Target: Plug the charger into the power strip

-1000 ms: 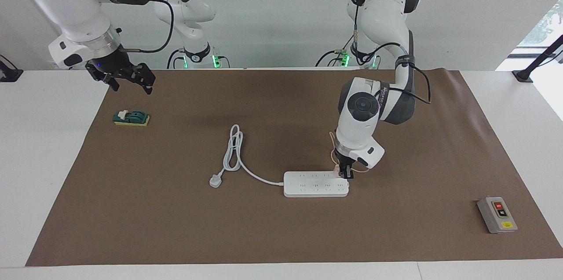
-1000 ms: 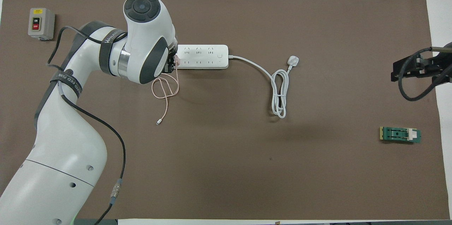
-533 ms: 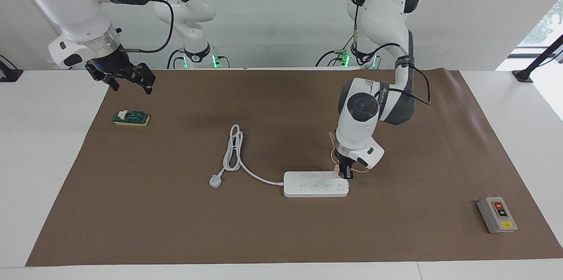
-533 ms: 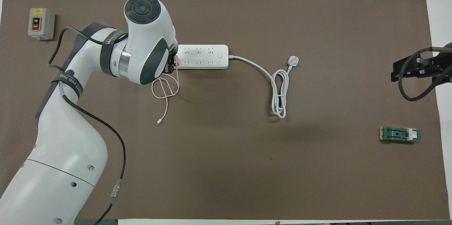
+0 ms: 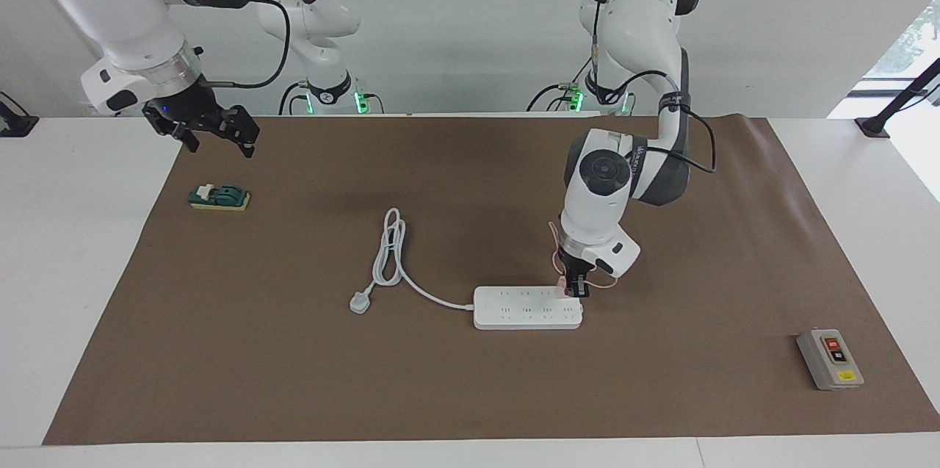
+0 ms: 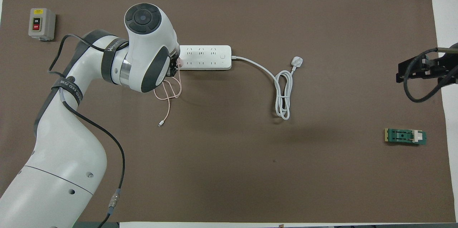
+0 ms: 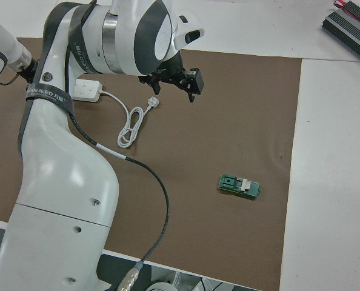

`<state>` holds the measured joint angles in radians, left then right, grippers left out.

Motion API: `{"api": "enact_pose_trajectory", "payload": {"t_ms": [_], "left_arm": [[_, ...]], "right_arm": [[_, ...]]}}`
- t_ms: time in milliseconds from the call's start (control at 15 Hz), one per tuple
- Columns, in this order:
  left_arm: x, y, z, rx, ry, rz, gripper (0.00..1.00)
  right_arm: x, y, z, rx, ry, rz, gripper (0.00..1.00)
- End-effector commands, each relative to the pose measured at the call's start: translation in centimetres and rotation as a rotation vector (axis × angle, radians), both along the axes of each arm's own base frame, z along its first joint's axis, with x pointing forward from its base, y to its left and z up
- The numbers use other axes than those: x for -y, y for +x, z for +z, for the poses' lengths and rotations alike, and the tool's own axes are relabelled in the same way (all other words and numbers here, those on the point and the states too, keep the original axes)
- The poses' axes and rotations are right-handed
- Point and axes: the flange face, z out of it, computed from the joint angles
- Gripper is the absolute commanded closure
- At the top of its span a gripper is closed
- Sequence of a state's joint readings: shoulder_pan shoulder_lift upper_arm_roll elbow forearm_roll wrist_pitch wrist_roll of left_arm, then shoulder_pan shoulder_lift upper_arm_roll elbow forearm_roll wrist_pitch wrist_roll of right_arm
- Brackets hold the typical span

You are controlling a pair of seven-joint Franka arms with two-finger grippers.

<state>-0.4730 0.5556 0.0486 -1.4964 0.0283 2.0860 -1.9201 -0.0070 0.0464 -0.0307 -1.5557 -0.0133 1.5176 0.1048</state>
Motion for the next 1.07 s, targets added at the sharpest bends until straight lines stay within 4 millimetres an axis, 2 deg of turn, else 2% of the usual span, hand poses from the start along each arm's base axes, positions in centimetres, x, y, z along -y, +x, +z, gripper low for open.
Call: {"api": "enact_pose_trajectory", "payload": {"t_ms": [0, 133, 200, 400, 467, 600, 800, 867, 933, 1000], "left_arm": [[0.8, -1.4, -2.6, -0.013, 0.014, -0.01, 1.0], [1.2, -1.4, -3.4, -0.034, 0.028, -0.017, 1.0], [1.6, -1.2, -4.9, -0.052, 0.039, -0.019, 1.0], [1.5, -1.4, -4.8, -0.099, 0.061, -0.018, 1.0], [1.8, -1.0, -4.1, -0.084, 0.055, -0.02, 1.0], [1.7, -0.7, -3.9, -0.079, 0.056, -0.029, 1.0], [1.3, -0.4, -3.4, -0.071, 0.081, -0.13, 1.0], [1.1, -0.3, -2.8, -0.07, 0.072, -0.145, 0.9], [0.7, 0.3, -1.6, -0.053, 0.066, -0.136, 0.41], [0.4, 0.5, -0.7, -0.056, 0.062, -0.135, 0.12]], "right_arm": [[0.1, -0.4, 0.1, 0.006, -0.008, 0.019, 0.0], [0.2, -0.4, 0.0, 0.004, -0.009, 0.019, 0.0], [0.1, -0.4, 0.1, 0.006, -0.008, 0.019, 0.0], [0.2, -0.4, 0.0, 0.004, -0.009, 0.019, 0.0], [0.1, -0.4, 0.0, 0.004, -0.008, 0.019, 0.0], [0.1, -0.4, 0.0, 0.004, -0.008, 0.019, 0.0], [0.1, -0.4, 0.0, 0.004, -0.008, 0.019, 0.0], [0.1, -0.4, 0.1, 0.006, -0.008, 0.019, 0.0], [0.2, -0.4, 0.1, 0.006, -0.009, 0.017, 0.0], [0.2, -0.4, 0.1, 0.006, -0.008, 0.019, 0.0]]}}
